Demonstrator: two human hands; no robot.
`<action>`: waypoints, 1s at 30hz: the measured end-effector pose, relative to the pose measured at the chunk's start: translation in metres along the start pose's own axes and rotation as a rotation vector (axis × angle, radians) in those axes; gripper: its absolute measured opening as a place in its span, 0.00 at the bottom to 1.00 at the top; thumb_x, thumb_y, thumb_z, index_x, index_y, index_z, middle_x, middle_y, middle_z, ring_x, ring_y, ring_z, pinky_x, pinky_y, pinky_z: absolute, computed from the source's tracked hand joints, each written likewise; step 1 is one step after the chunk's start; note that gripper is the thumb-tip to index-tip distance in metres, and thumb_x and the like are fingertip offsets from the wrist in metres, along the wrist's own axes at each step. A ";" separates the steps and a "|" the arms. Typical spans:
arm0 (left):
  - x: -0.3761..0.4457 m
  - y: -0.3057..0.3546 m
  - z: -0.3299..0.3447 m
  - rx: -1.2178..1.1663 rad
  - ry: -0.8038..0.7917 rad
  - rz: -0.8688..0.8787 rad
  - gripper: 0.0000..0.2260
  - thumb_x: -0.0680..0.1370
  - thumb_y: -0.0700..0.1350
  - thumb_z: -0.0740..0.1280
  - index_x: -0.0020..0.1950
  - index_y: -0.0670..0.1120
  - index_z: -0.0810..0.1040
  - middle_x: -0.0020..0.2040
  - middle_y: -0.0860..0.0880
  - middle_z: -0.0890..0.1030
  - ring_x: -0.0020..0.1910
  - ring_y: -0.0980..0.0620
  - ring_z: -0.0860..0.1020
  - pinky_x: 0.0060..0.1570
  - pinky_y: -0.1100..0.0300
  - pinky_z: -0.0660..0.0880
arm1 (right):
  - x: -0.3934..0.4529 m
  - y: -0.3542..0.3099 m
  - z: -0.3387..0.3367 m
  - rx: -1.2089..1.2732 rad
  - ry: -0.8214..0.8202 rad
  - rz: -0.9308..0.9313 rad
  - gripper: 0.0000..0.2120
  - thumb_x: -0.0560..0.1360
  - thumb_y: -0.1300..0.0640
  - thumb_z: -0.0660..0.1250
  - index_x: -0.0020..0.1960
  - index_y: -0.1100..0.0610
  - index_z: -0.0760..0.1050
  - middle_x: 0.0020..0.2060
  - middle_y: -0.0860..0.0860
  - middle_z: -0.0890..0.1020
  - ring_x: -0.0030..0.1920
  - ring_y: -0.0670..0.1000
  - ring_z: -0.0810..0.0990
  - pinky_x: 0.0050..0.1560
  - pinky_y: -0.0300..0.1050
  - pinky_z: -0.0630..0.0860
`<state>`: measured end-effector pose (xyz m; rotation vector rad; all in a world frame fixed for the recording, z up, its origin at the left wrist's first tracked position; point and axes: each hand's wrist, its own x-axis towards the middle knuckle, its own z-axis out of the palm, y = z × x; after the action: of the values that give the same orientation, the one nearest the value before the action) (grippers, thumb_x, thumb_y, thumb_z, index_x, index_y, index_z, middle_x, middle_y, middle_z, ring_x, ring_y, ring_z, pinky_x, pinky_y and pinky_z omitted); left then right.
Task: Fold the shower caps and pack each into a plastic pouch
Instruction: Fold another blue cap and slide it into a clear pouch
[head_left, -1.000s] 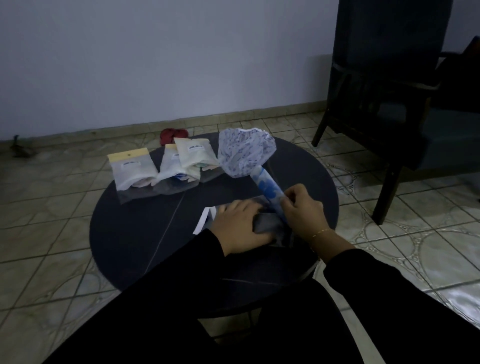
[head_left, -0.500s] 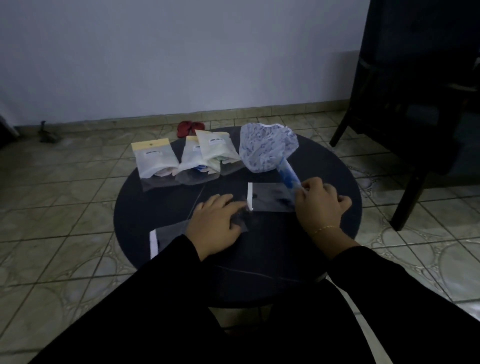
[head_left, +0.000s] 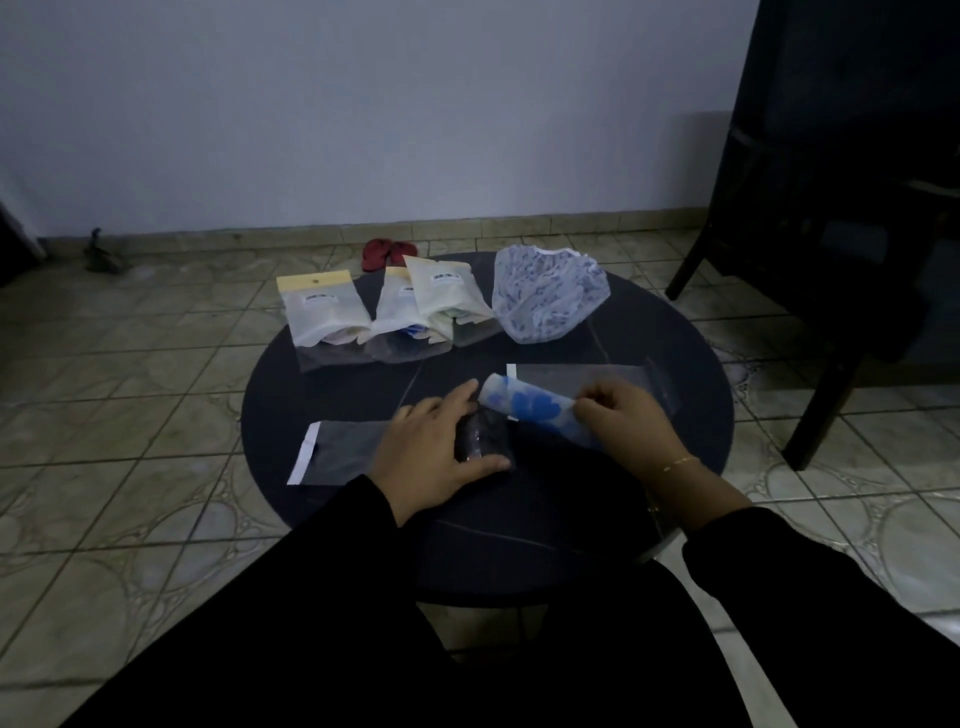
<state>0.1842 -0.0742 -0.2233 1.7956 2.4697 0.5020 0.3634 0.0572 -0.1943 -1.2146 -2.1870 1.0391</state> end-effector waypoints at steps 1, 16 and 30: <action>-0.001 0.001 -0.001 -0.004 0.006 -0.001 0.44 0.69 0.70 0.64 0.77 0.53 0.51 0.70 0.57 0.69 0.69 0.53 0.65 0.65 0.58 0.56 | -0.001 0.001 -0.002 -0.004 -0.007 0.000 0.07 0.70 0.51 0.65 0.36 0.53 0.76 0.33 0.48 0.78 0.42 0.54 0.78 0.56 0.58 0.73; -0.007 -0.002 0.003 -0.043 0.107 0.078 0.48 0.64 0.74 0.60 0.77 0.54 0.50 0.66 0.60 0.73 0.65 0.57 0.68 0.59 0.66 0.53 | 0.007 -0.011 -0.005 -0.236 -0.268 -0.015 0.08 0.71 0.52 0.67 0.40 0.57 0.79 0.39 0.55 0.81 0.43 0.54 0.79 0.50 0.50 0.74; -0.008 -0.003 0.008 -0.097 0.188 0.147 0.43 0.65 0.67 0.65 0.76 0.51 0.58 0.67 0.50 0.75 0.62 0.50 0.74 0.59 0.63 0.62 | -0.002 -0.053 0.063 -0.311 -0.307 -0.235 0.14 0.78 0.60 0.58 0.56 0.63 0.79 0.51 0.61 0.80 0.54 0.57 0.76 0.50 0.41 0.68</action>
<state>0.1860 -0.0810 -0.2328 1.9843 2.3890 0.8211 0.2940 0.0127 -0.1924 -0.9324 -2.7338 0.8549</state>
